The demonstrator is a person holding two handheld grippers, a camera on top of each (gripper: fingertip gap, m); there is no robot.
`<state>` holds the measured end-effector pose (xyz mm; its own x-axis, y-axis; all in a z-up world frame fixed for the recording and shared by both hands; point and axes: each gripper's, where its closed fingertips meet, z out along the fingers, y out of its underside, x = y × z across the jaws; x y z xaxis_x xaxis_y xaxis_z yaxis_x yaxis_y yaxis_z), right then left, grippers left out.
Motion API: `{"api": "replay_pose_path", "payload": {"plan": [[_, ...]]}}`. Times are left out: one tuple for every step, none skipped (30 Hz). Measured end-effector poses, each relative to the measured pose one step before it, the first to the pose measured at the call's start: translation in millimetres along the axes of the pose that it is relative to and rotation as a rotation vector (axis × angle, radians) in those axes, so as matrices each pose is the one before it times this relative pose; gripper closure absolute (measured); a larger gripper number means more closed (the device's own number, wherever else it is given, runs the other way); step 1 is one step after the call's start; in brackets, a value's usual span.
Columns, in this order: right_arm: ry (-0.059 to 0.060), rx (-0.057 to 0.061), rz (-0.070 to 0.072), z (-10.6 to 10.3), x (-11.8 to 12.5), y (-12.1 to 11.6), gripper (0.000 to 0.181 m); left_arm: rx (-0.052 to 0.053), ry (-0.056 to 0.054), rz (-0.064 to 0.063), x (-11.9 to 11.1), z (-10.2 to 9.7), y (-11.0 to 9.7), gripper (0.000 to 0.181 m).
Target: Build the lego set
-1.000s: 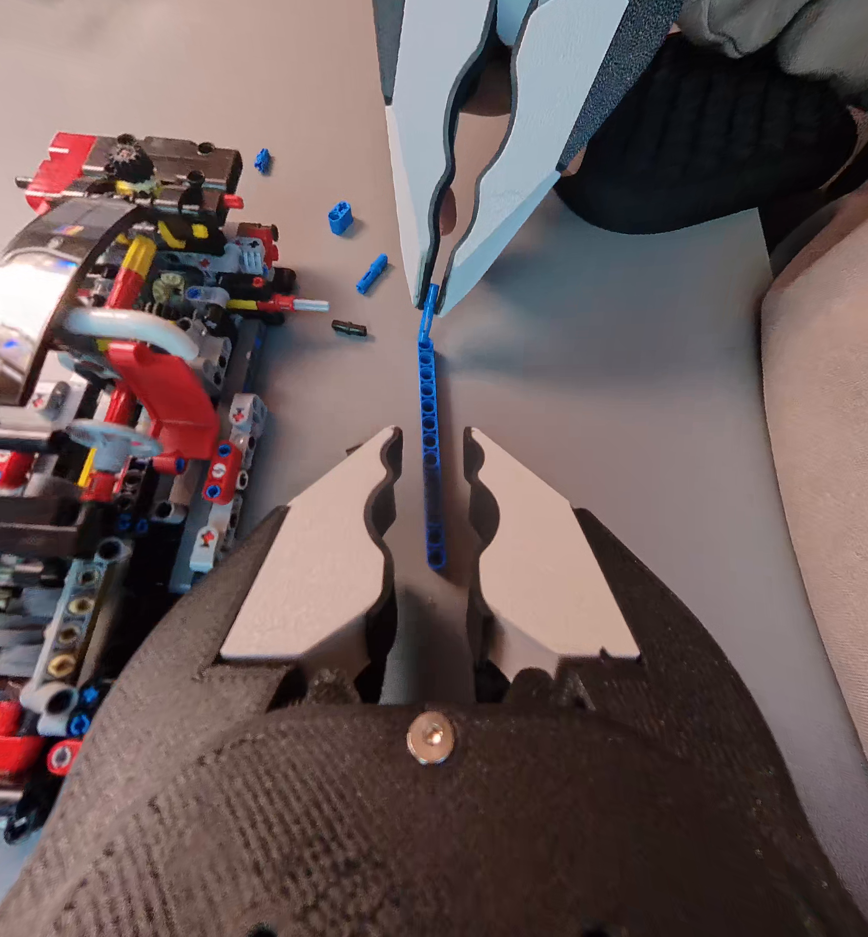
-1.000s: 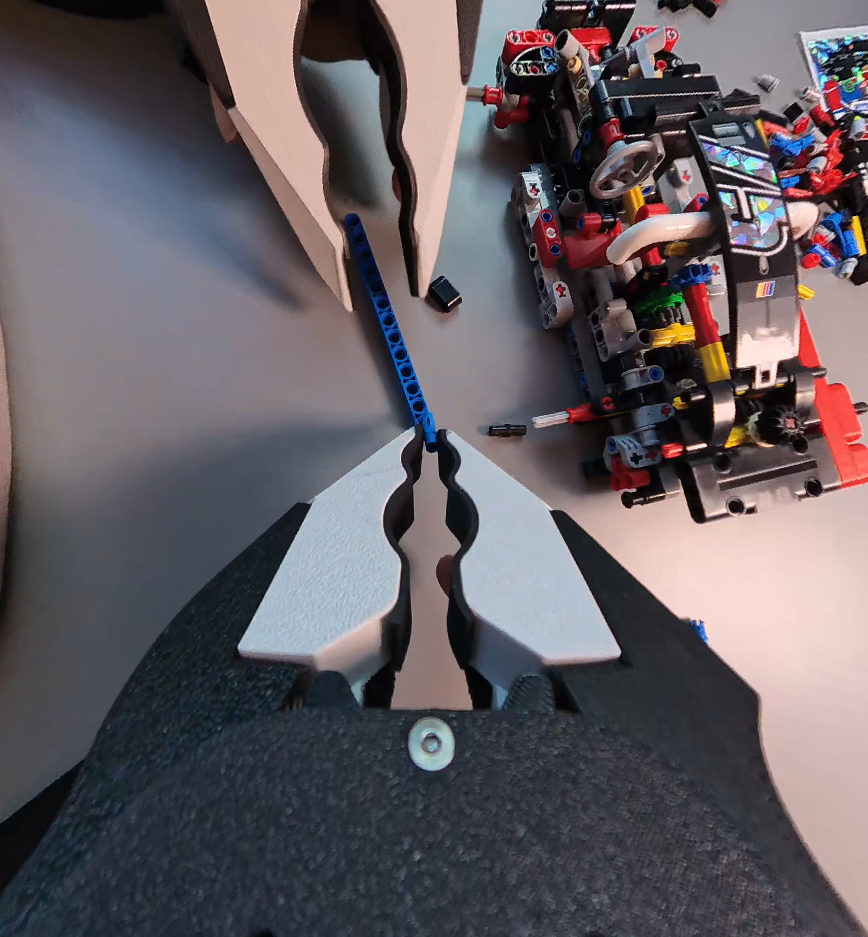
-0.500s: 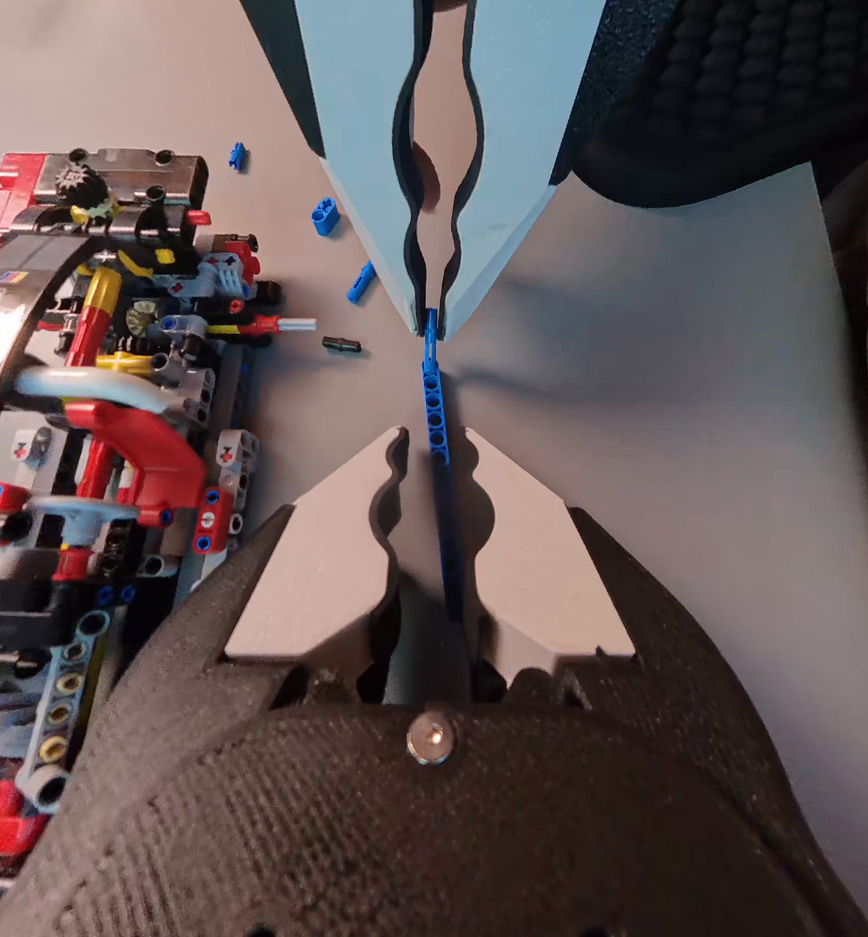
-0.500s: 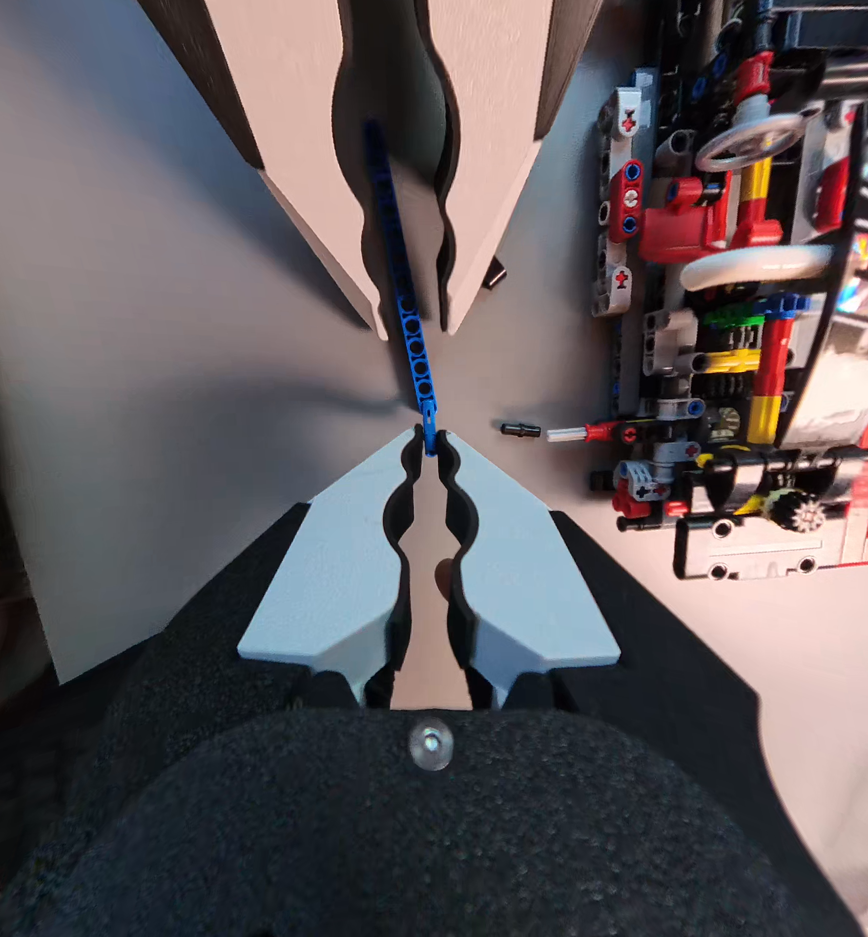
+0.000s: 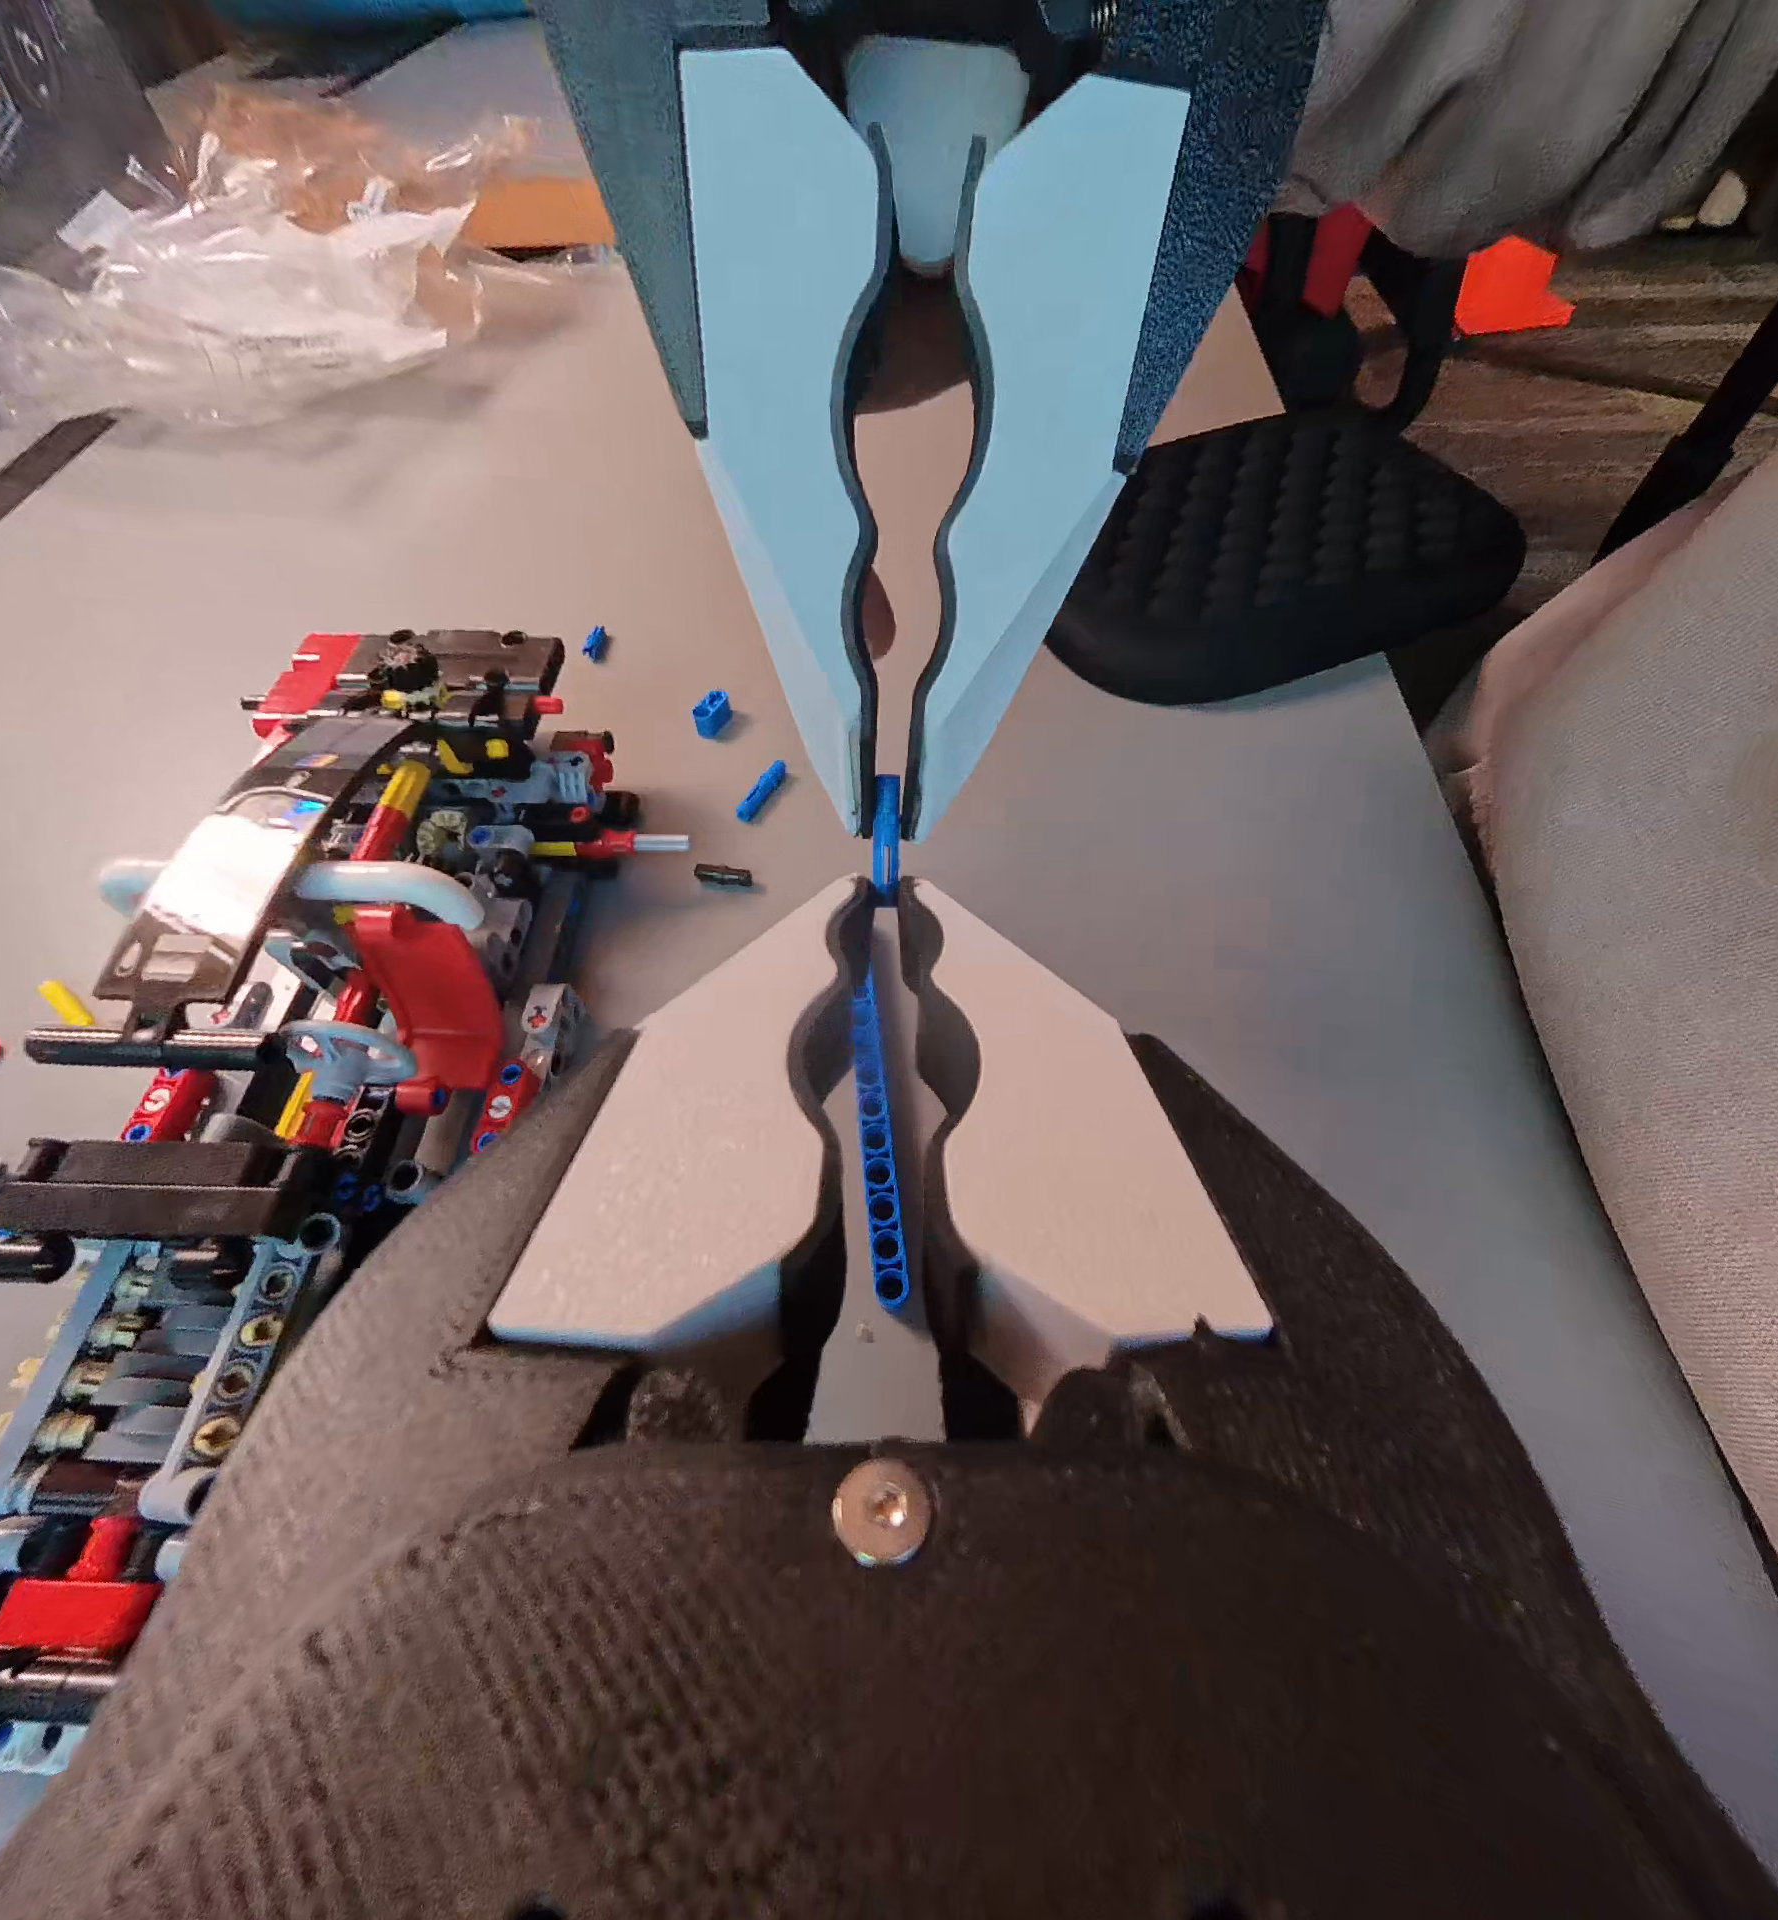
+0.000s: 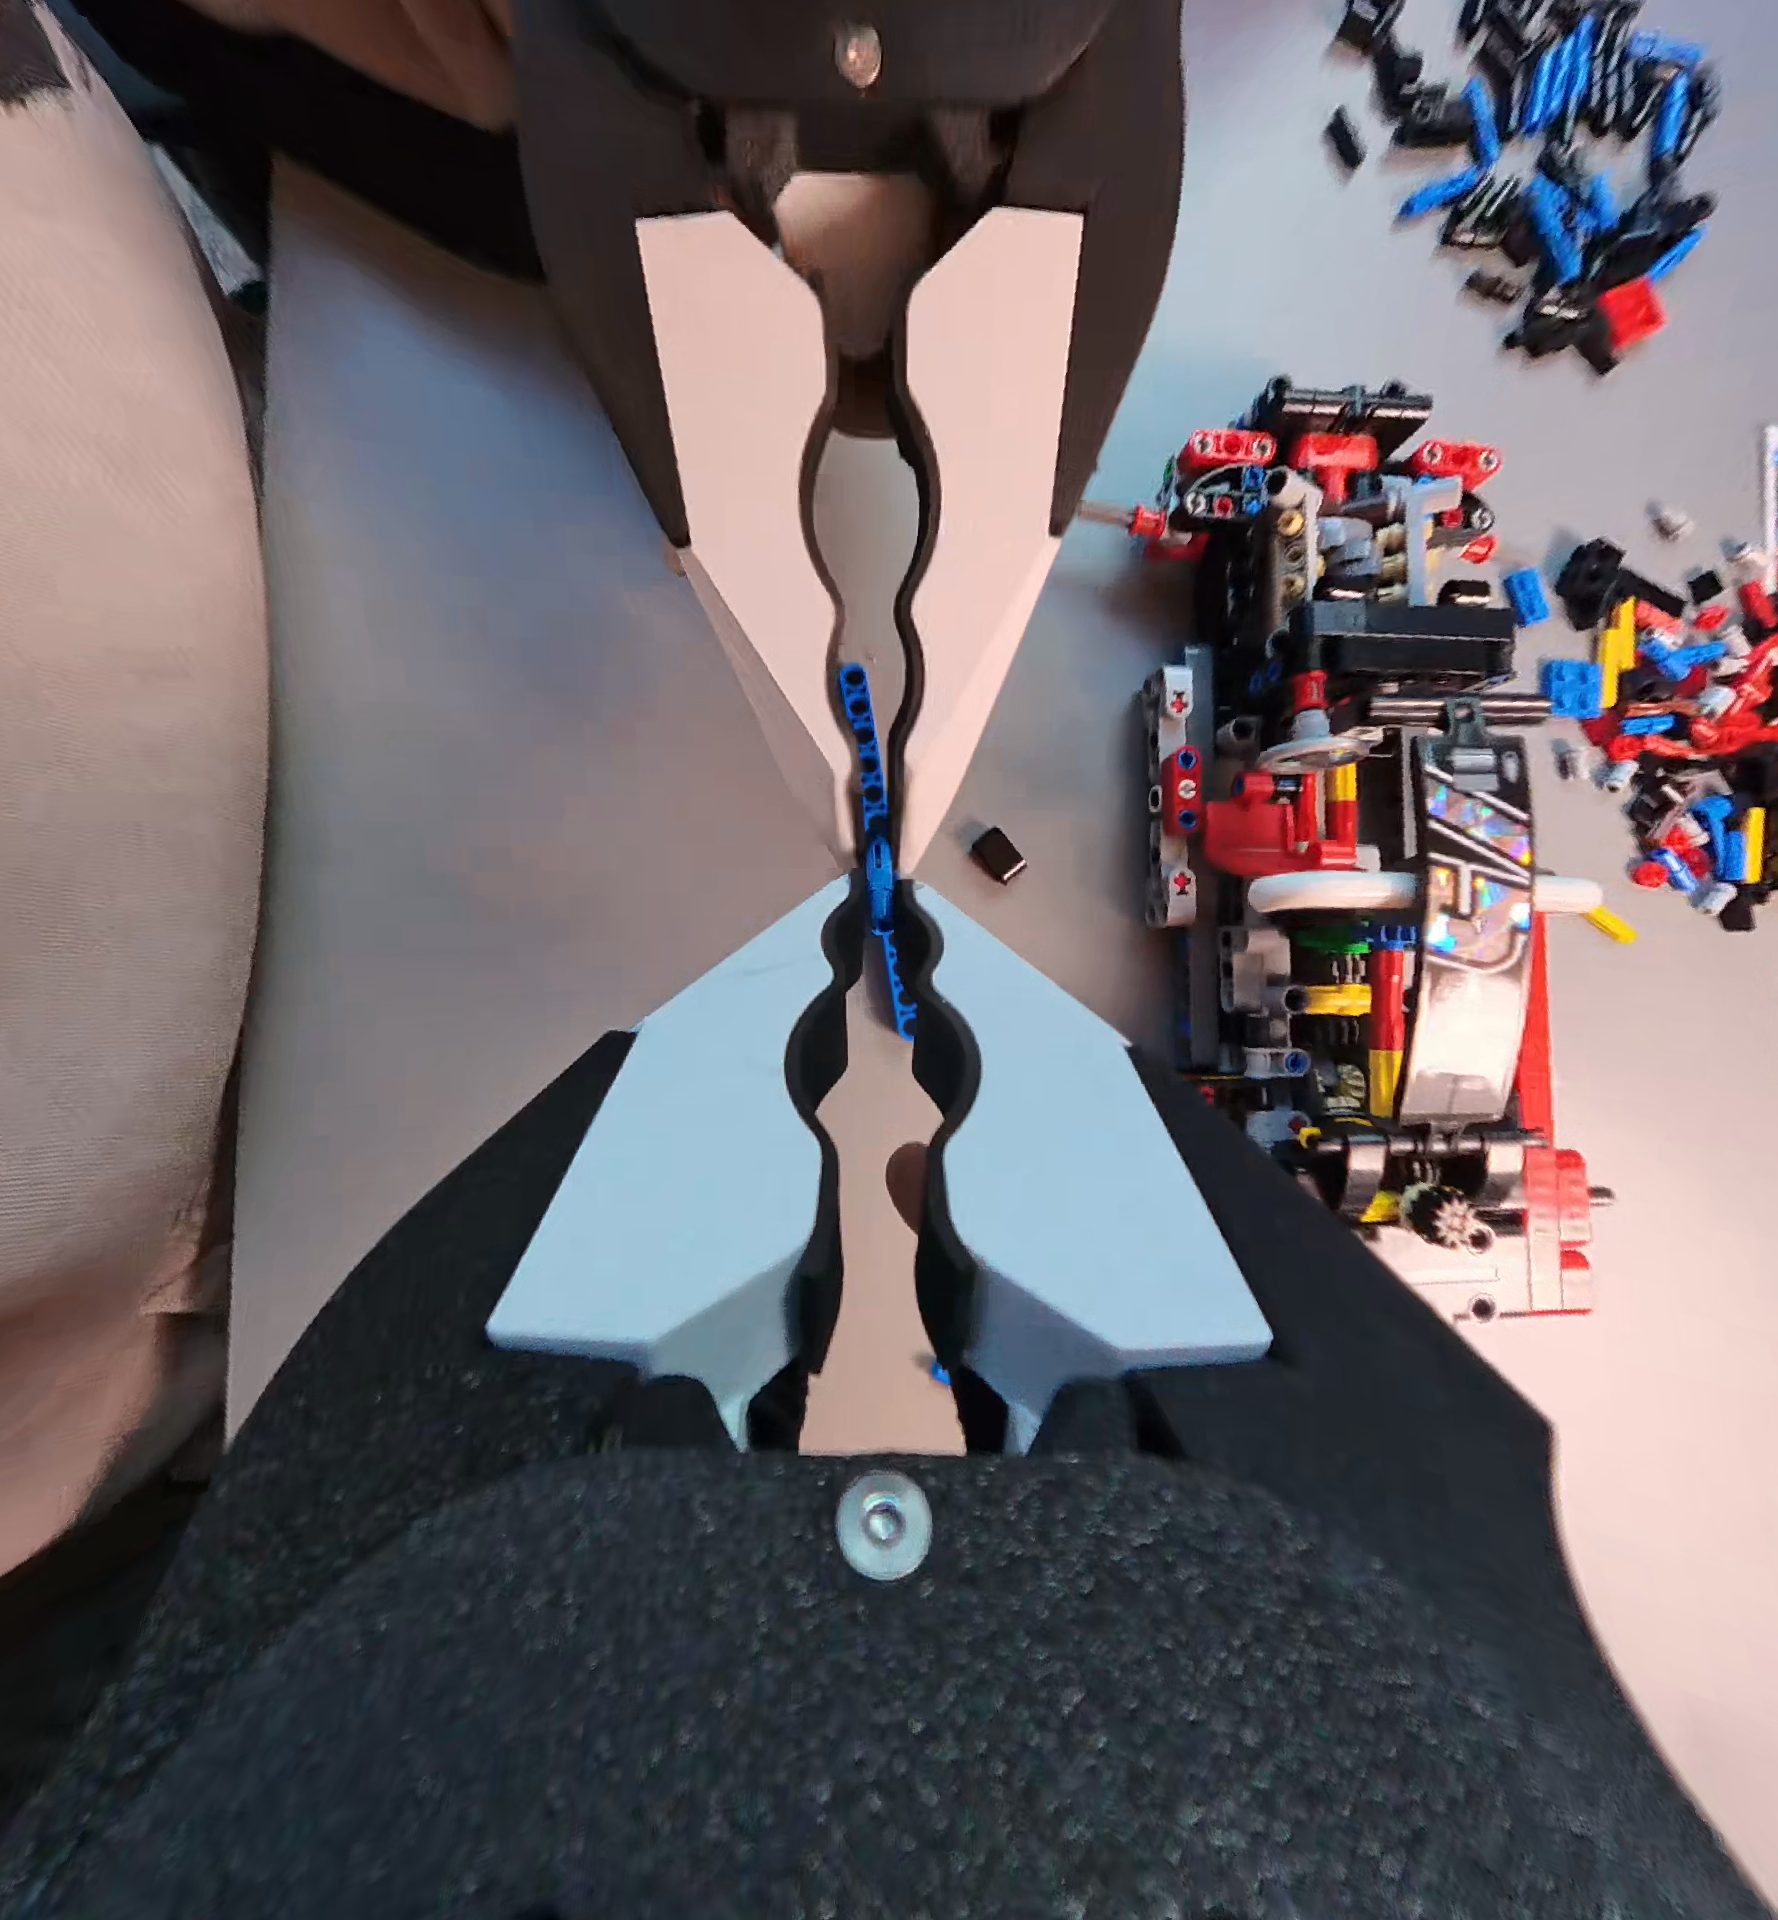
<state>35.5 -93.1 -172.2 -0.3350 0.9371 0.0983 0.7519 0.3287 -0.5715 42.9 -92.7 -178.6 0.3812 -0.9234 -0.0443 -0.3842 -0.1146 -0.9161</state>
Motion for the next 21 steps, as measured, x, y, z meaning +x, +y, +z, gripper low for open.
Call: {"api": "replay_pose_path", "payload": {"plan": [[0.0033,0.0216,0.0079,-2.32,-1.0,-1.79,0.179,0.0077,0.0031,0.0086,1.35,-0.64,-2.17,0.179],[-0.0004,0.0336,0.0058,-2.28,-1.54,-2.62,0.178,0.0075,0.0061,0.0059,1.68,-0.82,-2.29,0.179],[0.0001,0.0606,0.0049,-2.9,-1.53,-5.55,0.179,0.0172,0.007,0.0021,1.55,-1.16,-3.54,0.179],[-0.0051,0.0733,0.0114,-3.97,-1.64,-6.87,0.178,0.0353,0.0115,-0.0034,1.98,-2.03,-5.93,0.179],[-0.0076,0.0732,0.0235,-4.15,-1.65,-7.04,0.179,0.0417,0.0149,-0.0118,1.72,-2.3,-6.68,0.179],[0.0006,0.0622,0.0302,-3.48,-0.33,-5.57,0.179,0.0352,0.0087,-0.011,0.51,-2.43,-5.63,0.179],[0.0018,0.0428,0.0194,-2.69,-0.27,-3.2,0.179,0.0228,0.0064,-0.0033,0.37,-1.63,-3.78,0.179],[0.0062,0.0231,0.0044,-1.79,-0.18,-1.01,0.179,0.0087,0.0015,0.0029,0.2,-0.79,-1.7,0.179],[0.0063,0.0046,-0.0086,-0.77,-0.57,0.82,0.178,-0.0051,0.0023,0.0071,0.84,0.45,0.6,0.179],[-0.0002,-0.0102,-0.011,0.37,-1.66,2.31,0.178,-0.0147,0.0062,0.0072,1.59,1.39,2.25,0.179],[0.0024,-0.0155,-0.0133,0.79,-1.18,2.49,0.178,-0.0133,0.0022,0.0082,1.25,1.51,2.41,0.179],[0.0015,-0.0189,-0.015,0.97,-1.13,2.61,0.178,-0.0144,0.0034,0.0037,1.2,1.48,2.73,0.179],[0.0004,-0.0239,-0.0142,1.05,-0.94,3.2,0.178,-0.0154,0.0056,-0.0029,0.89,1.27,2.6,0.179],[0.0011,-0.0219,-0.0145,0.86,-0.71,2.57,0.178,-0.012,0.0047,-0.0021,0.72,0.95,2.06,0.179],[-0.0019,-0.0183,-0.0129,0.64,-0.89,1.9,0.178,-0.0111,0.0052,-0.0003,0.84,0.93,1.83,0.179],[-0.0041,-0.0194,-0.0101,0.94,-0.96,1.87,0.178,-0.0153,0.0039,0.0015,0.91,0.81,2.01,0.179],[-0.0041,-0.0197,-0.011,1.23,-0.89,2.1,0.178,-0.0168,0.0013,0.0048,0.8,0.86,2.12,0.179],[-0.0046,-0.0147,-0.0116,1.28,-0.89,1.48,0.177,-0.0127,0.003,0.0027,0.93,0.77,1.76,0.179],[-0.0092,-0.0158,-0.0095,1.5,-1.44,1.75,0.177,-0.0045,0.0046,-0.004,0.94,0.47,0.64,0.179],[-0.0082,-0.0156,-0.0089,1.67,-1.44,1.78,0.177,-0.002,0.0058,-0.005,0.84,0.15,0.17,0.179],[-0.0021,-0.0097,-0.0086,1.71,-0.48,1.03,0.177,-0.0065,0.0021,0.0005,0.21,0.11,0.9,0.179]]}}
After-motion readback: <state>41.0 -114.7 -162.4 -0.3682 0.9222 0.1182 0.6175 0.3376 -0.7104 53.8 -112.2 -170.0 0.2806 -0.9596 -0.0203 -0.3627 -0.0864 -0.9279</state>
